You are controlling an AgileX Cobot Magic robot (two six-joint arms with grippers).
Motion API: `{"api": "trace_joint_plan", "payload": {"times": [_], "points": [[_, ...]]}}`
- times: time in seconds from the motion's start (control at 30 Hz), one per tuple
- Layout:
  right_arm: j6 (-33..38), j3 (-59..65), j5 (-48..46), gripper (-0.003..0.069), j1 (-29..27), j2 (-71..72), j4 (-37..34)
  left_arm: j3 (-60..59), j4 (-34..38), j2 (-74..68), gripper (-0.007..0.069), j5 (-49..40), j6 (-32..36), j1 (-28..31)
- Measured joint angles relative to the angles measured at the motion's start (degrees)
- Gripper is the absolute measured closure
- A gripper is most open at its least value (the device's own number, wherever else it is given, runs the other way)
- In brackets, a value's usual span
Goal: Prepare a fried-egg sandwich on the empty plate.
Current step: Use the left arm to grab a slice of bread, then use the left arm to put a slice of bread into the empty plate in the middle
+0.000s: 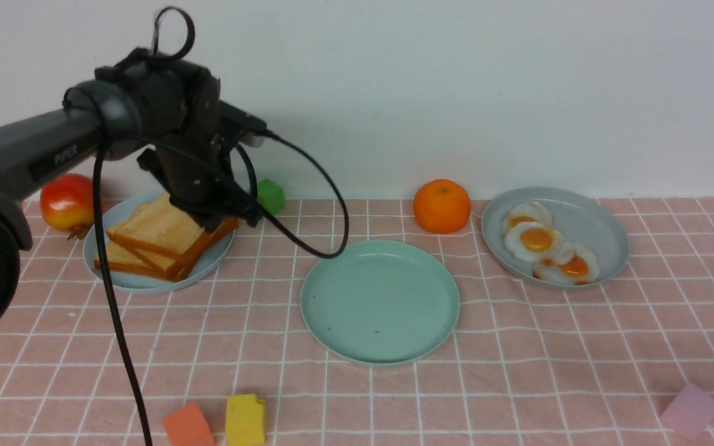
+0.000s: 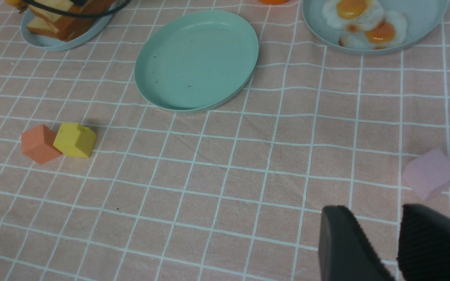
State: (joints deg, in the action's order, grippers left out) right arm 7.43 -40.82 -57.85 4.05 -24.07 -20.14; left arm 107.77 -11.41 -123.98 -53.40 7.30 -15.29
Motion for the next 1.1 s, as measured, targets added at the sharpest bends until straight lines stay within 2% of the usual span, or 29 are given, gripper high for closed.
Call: {"api": "trace_joint_plan", "payload": {"times": [0.27, 0.4, 0.63, 0.73, 1.1], "points": [[0.0, 0.0, 0.1, 0.0417, 0.0, 0.0, 0.0, 0.1, -1.2, 6.3, 0.0623, -1.4, -2.2, -3.1], [0.0, 0.0, 0.1, 0.0417, 0.0, 0.0, 0.0, 0.1, -1.6, 8.7, 0.0623, -3.2, -2.8, -7.1], [0.0, 0.0, 0.1, 0.0417, 0.0, 0.0, 0.4, -1.6, 5.5, 7.3, 0.0623, -4.2, -1.9, -20.4], [0.0, 0.0, 0.1, 0.0417, 0.0, 0.0, 0.4, -2.1, 6.0, 4.5, 0.0624, -3.3, -1.9, -23.6], [0.0, 0.0, 0.1, 0.0417, 0.0, 0.0, 0.4, -2.3, 5.8, -1.5, 0.0608, 2.4, -1.9, -25.5]]}}
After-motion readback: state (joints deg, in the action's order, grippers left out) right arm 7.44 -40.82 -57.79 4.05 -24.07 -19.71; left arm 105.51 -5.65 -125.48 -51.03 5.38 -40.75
